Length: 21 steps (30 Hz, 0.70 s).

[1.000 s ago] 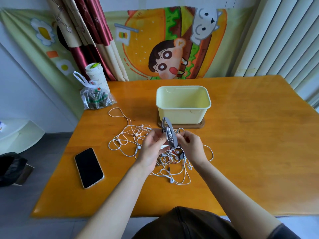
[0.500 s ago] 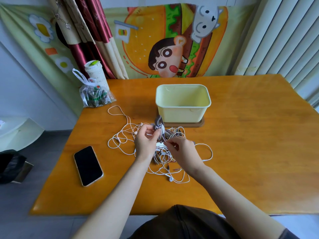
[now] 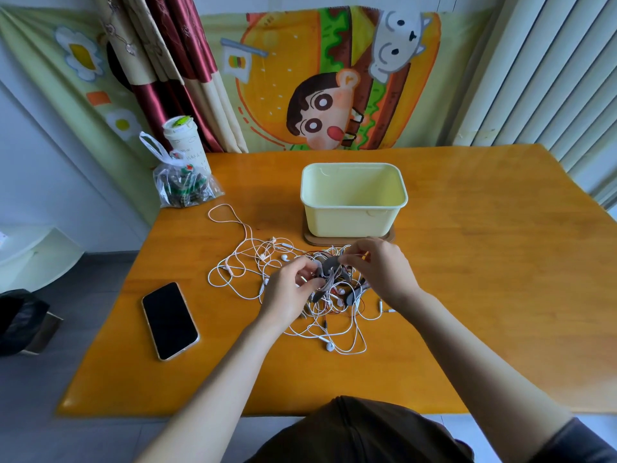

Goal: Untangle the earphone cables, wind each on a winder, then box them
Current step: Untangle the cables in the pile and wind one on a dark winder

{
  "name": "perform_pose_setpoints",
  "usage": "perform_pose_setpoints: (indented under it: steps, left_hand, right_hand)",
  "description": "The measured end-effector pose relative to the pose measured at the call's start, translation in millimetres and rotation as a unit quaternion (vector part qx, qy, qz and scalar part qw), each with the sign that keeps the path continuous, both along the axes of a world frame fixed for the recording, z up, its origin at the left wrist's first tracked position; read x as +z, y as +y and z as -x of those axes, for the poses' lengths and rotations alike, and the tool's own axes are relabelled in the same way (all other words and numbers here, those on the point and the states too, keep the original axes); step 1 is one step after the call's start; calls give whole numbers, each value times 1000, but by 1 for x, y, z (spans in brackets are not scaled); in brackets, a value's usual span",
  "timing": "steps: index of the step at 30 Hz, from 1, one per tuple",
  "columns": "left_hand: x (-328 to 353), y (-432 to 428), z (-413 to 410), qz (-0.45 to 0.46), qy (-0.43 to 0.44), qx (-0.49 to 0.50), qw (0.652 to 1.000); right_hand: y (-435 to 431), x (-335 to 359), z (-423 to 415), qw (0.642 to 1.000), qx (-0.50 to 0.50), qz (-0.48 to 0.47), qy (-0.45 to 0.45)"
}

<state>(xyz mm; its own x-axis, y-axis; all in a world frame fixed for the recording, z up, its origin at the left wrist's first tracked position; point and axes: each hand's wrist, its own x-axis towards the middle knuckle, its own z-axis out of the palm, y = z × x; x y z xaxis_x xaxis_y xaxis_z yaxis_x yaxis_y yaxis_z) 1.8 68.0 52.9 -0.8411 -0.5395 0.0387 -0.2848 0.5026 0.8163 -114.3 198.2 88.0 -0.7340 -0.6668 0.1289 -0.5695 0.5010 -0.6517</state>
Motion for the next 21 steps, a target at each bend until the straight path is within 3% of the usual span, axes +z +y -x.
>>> perform_pose_setpoints:
  steps: [3,7,9,14,19,21]
  left_hand:
    - [3,-1,-2,-18,-22,-24,999]
    - [5,-2,-5,-173,13,-71,982]
    - [10,2,-5,-286,55,-51,955]
    - [20,11,4,-512,146,47,845]
    - [23,11,11,-533,168,138,818]
    - [23,12,13,-517,168,162,823]
  right_hand:
    - [0,-1,4,1000,-11,6,-5]
    - [0,-6,7,998,-20,33,-49]
    - [-2,-6,5,994,-9,62,-89]
    - [-7,-14,-9,976,-4,99,-192]
    - [-12,-22,-27,978,-8,96,-185]
    - [-13,-22,-30,979,-25,94,-179]
